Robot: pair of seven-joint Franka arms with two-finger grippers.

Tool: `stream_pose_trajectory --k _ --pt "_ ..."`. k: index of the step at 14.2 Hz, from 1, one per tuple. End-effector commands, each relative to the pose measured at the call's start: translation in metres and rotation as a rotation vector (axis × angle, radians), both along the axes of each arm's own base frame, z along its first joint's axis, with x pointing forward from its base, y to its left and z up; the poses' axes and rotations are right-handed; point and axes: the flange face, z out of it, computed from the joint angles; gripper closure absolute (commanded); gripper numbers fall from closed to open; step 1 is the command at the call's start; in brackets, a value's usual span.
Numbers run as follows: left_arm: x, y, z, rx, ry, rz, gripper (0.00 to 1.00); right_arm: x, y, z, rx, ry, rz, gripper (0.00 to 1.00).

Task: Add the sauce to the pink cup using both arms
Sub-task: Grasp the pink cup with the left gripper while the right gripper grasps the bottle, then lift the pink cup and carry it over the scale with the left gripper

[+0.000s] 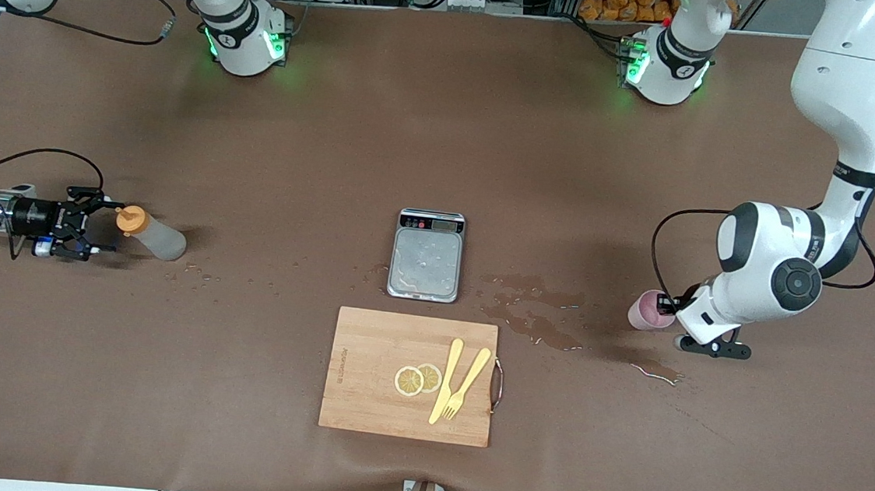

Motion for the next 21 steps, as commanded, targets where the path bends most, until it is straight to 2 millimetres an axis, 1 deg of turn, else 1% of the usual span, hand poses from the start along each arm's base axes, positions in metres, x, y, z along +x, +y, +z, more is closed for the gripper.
stream_pose_trajectory --k 1,2,4,6,7,10,11,12,14,16,18,19,20,21 --pt "0.004 0.0 0.001 0.013 -0.013 -0.029 1.0 0.009 0.007 -0.008 0.012 -0.011 -0.005 0.0" --pt "0.004 0.0 0.004 0.014 -0.017 -0.029 1.0 0.01 0.01 -0.009 0.015 -0.01 -0.004 0.0" --pt "0.008 0.004 0.016 0.013 -0.039 -0.024 1.0 0.017 0.02 -0.009 0.022 -0.015 0.006 0.0" --pt "0.016 0.004 0.041 0.004 -0.081 -0.013 1.0 0.023 0.031 -0.009 0.015 -0.018 0.023 0.0" --pt "0.018 -0.003 0.053 -0.004 -0.102 -0.016 1.0 0.025 0.037 -0.01 0.015 -0.017 0.032 0.0" --pt "0.023 -0.024 0.093 -0.059 -0.152 0.004 1.0 0.028 0.043 -0.014 0.006 -0.016 0.037 0.0" --pt "0.022 -0.033 0.101 -0.085 -0.158 0.013 1.0 0.028 0.045 -0.016 0.007 -0.011 0.039 0.0" --pt "0.022 -0.046 0.109 -0.105 -0.166 0.009 1.0 0.029 0.052 -0.018 0.01 -0.007 0.05 0.0" --pt "0.016 -0.074 0.118 -0.121 -0.146 0.029 1.0 0.027 0.055 -0.024 0.019 0.003 0.057 0.0" --pt "0.008 -0.11 0.124 -0.129 -0.121 0.037 1.0 0.029 0.064 -0.023 0.025 0.005 0.075 0.0" --pt "-0.004 -0.155 0.128 -0.136 -0.112 0.049 1.0 0.031 0.068 -0.024 0.027 0.005 0.083 0.0" --pt "-0.011 -0.176 0.13 -0.136 -0.108 0.06 1.0 0.031 0.068 -0.024 0.027 0.002 0.084 0.17" --pt "-0.018 -0.195 0.131 -0.137 -0.104 0.07 1.0 0.031 0.069 -0.024 0.029 -0.007 0.087 0.21" --pt "-0.026 -0.218 0.13 -0.138 -0.095 0.083 1.0 0.031 0.069 -0.024 0.029 -0.008 0.088 0.26"
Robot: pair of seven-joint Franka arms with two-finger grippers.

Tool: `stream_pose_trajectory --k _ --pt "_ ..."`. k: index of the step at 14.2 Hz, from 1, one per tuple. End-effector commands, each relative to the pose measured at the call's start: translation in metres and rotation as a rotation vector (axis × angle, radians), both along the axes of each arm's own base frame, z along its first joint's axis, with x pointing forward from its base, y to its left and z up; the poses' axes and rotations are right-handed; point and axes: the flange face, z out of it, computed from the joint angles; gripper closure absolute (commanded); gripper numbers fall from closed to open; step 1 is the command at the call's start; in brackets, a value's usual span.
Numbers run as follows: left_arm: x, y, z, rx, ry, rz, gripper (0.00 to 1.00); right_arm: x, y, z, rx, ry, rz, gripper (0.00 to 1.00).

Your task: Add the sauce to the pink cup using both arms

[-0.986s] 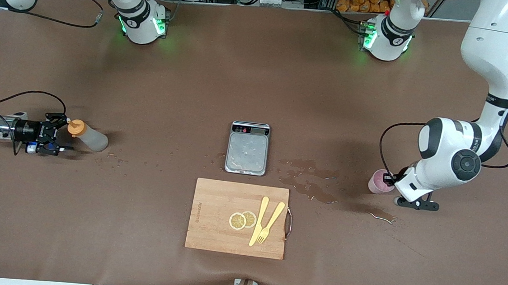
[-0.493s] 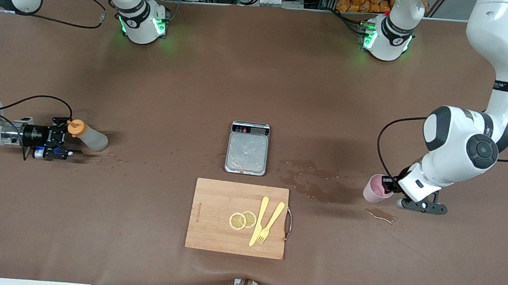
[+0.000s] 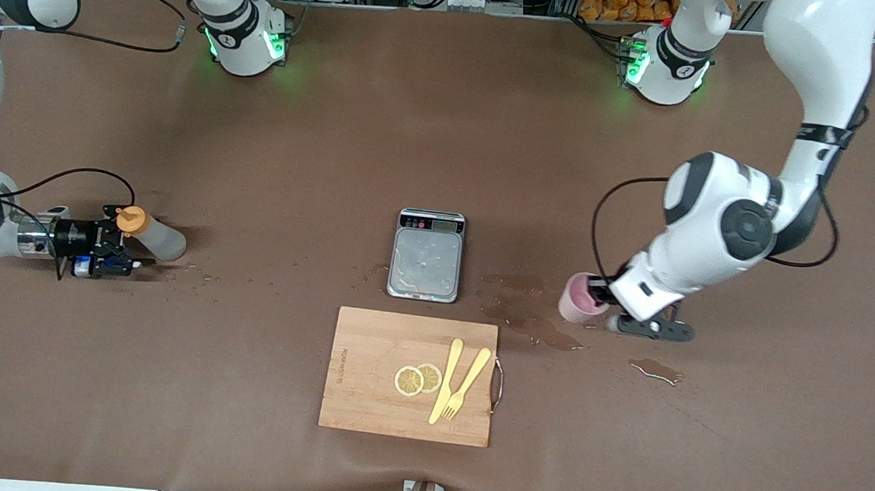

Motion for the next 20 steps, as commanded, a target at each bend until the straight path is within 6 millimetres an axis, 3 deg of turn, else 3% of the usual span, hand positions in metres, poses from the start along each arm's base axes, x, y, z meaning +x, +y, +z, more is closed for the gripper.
stream_pose_trajectory --k 1,6,11,15,20 --pt "-0.023 -0.058 0.008 -0.001 0.025 0.044 1.0 0.001 0.0 0.0 0.018 -0.018 -0.005 0.31" --pt "-0.058 -0.165 0.004 -0.002 0.036 0.126 1.0 0.004 -0.001 0.004 0.019 -0.016 -0.003 0.57" --pt "-0.078 -0.237 -0.019 0.008 0.034 0.188 1.0 0.018 -0.001 0.033 -0.033 -0.015 0.022 0.56" --pt "-0.091 -0.268 -0.047 0.035 0.034 0.202 1.0 0.038 -0.006 0.063 -0.15 -0.005 0.079 0.55" --pt "-0.097 -0.273 -0.061 0.051 0.035 0.197 1.0 0.052 -0.004 0.088 -0.245 0.004 0.115 0.53"
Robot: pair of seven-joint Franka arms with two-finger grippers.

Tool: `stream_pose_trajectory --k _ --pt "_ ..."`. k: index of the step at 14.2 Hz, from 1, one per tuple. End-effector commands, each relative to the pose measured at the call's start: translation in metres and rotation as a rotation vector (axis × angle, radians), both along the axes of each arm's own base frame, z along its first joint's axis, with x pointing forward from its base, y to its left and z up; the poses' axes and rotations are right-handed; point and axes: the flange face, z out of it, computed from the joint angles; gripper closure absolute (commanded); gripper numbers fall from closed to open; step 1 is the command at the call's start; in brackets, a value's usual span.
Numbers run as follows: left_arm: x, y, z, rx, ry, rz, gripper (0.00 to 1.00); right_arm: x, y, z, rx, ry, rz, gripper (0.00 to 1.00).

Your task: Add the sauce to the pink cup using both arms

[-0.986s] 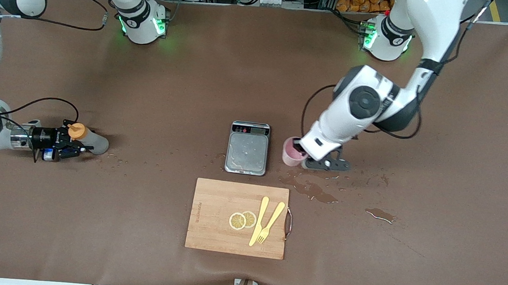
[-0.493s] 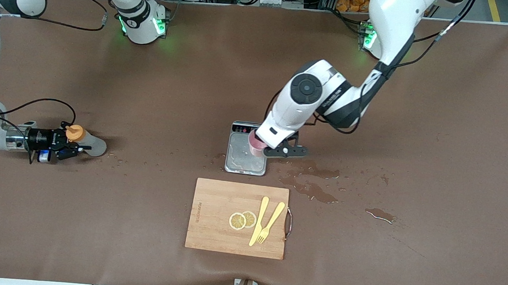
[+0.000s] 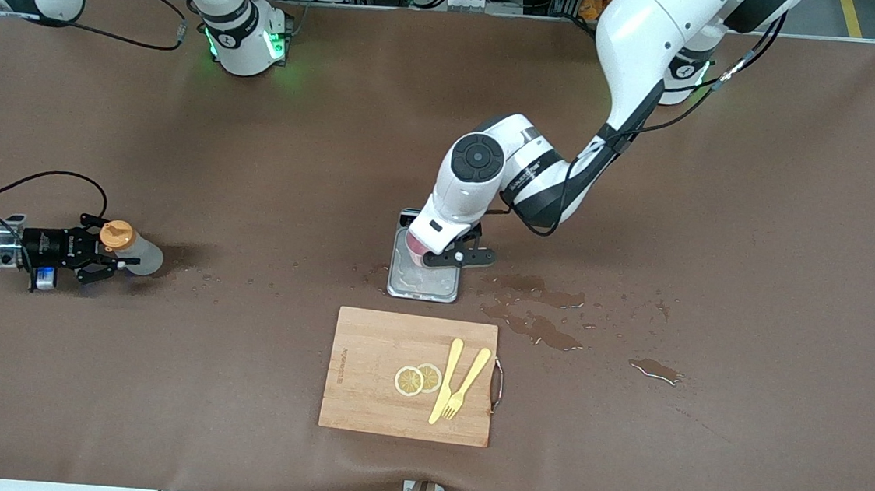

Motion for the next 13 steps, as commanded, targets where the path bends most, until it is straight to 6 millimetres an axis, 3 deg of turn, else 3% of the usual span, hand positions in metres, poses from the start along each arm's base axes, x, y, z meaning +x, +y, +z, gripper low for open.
stream_pose_trajectory --k 1,2,3,4,5,9,13 --pt "0.004 -0.004 0.006 0.012 -0.028 0.011 1.0 0.004 0.0 0.025 -0.053 0.016 0.01 0.53" --pt "0.004 -0.004 0.006 0.011 -0.027 0.017 1.0 0.006 0.003 0.032 -0.084 0.029 0.023 0.53" --pt "0.003 -0.005 0.006 0.009 -0.022 0.033 0.88 0.011 0.006 0.04 -0.118 0.03 0.032 0.53" --pt "0.003 -0.005 0.006 0.011 -0.023 0.039 0.37 0.013 0.006 0.047 -0.139 0.03 0.025 0.53" --pt "0.003 -0.006 0.005 0.014 -0.034 0.021 0.0 0.015 0.008 0.049 -0.153 0.037 0.025 0.53" --pt "0.003 -0.007 0.012 0.03 -0.078 -0.01 0.0 0.028 0.022 0.068 -0.207 0.055 0.022 0.53" --pt "0.014 0.003 0.039 0.017 -0.113 0.001 0.0 0.043 0.047 0.107 -0.314 0.051 0.005 0.54"
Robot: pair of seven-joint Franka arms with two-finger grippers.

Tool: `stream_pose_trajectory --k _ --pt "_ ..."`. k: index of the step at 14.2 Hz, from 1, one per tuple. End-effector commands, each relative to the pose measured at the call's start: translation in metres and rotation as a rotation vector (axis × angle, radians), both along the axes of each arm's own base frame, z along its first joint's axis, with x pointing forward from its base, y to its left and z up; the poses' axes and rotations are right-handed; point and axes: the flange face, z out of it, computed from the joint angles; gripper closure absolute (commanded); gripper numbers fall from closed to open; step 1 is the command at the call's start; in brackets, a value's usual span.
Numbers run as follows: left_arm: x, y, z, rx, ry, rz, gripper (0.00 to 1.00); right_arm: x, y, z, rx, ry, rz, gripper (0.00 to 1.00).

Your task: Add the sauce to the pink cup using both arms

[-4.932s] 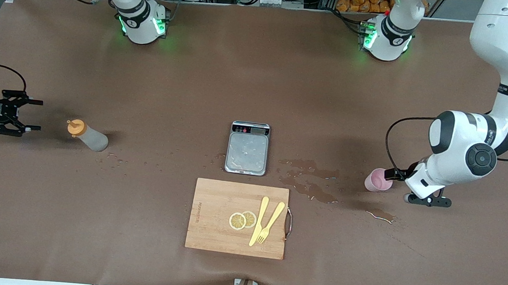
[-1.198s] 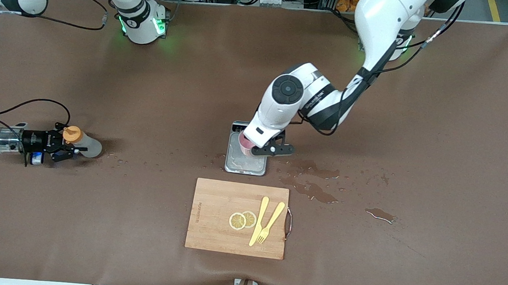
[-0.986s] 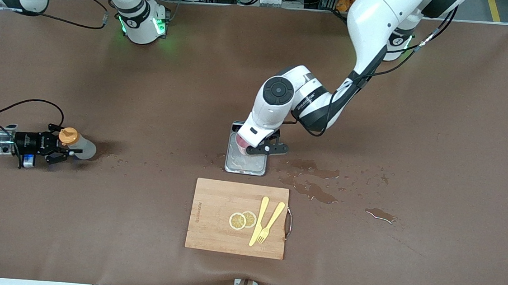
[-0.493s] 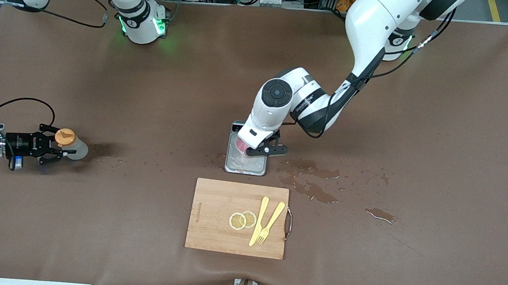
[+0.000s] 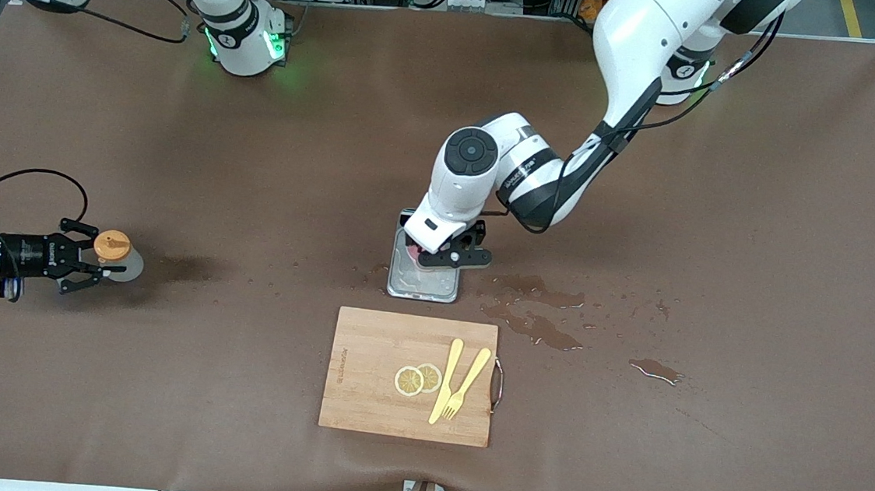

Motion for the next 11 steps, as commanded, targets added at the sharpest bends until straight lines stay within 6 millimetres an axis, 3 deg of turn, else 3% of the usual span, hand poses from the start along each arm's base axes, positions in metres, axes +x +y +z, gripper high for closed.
stream_pose_trajectory --k 1,4,6,7,9,11 --pt "0.014 0.018 0.036 0.007 -0.06 0.018 0.0 0.006 0.022 0.036 -0.071 0.018 -0.01 0.56" --pt "0.012 0.034 0.073 0.068 -0.049 -0.022 0.0 0.015 0.051 0.059 -0.131 0.042 -0.027 0.56" --pt "0.021 0.057 0.101 0.096 -0.047 -0.002 0.0 0.02 0.075 0.067 -0.213 0.076 -0.023 0.56" --pt "0.02 0.063 0.111 0.113 -0.043 -0.016 0.0 0.023 0.082 0.082 -0.263 0.065 -0.043 0.56" --pt "0.03 0.095 0.137 0.153 -0.031 -0.023 0.0 0.027 0.104 0.09 -0.301 0.076 -0.051 0.56" --pt "0.034 0.128 0.168 0.183 -0.003 -0.067 0.0 0.027 0.114 0.1 -0.335 0.083 -0.06 0.56"
